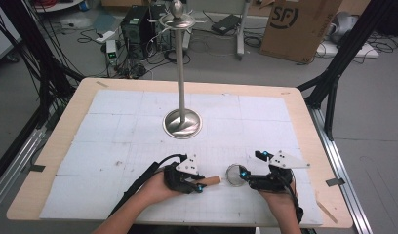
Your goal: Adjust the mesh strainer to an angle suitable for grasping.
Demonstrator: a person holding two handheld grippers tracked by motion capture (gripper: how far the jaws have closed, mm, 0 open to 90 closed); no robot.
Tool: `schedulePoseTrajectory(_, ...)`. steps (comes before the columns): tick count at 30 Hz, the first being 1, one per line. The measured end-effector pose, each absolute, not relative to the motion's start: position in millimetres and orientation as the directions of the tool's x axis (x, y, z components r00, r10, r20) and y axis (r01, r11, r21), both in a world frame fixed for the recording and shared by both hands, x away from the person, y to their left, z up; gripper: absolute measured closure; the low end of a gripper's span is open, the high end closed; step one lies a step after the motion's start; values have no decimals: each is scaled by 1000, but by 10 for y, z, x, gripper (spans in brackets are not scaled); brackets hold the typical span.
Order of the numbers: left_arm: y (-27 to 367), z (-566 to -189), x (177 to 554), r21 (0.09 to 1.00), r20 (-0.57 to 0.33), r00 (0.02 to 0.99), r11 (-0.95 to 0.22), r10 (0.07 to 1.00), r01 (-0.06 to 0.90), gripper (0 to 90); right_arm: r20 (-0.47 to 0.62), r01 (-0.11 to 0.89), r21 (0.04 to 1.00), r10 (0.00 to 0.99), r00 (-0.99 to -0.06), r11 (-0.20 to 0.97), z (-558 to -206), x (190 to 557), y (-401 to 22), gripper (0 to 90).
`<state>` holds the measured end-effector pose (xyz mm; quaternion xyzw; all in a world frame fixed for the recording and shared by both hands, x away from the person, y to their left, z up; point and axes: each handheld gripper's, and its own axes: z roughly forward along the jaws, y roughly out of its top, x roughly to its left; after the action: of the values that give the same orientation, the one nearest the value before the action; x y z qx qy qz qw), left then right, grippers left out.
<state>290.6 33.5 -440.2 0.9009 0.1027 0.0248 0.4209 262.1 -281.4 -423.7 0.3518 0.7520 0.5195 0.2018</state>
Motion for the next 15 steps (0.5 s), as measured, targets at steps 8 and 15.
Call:
schedulePoseTrajectory(8, 475, -4338, 2906, 757, -48, 970, -625, 238, 191, 565, 65, 322, 923, 741, -669, 210, -4245, 2619, -2818, 146)
schedulePoseTrajectory(15, 540, -4367, 2869, 700, 21, 965, -693, 260, 171, 527, 68, 325, 923, 742, -667, 208, -4244, 2614, -2818, 147)
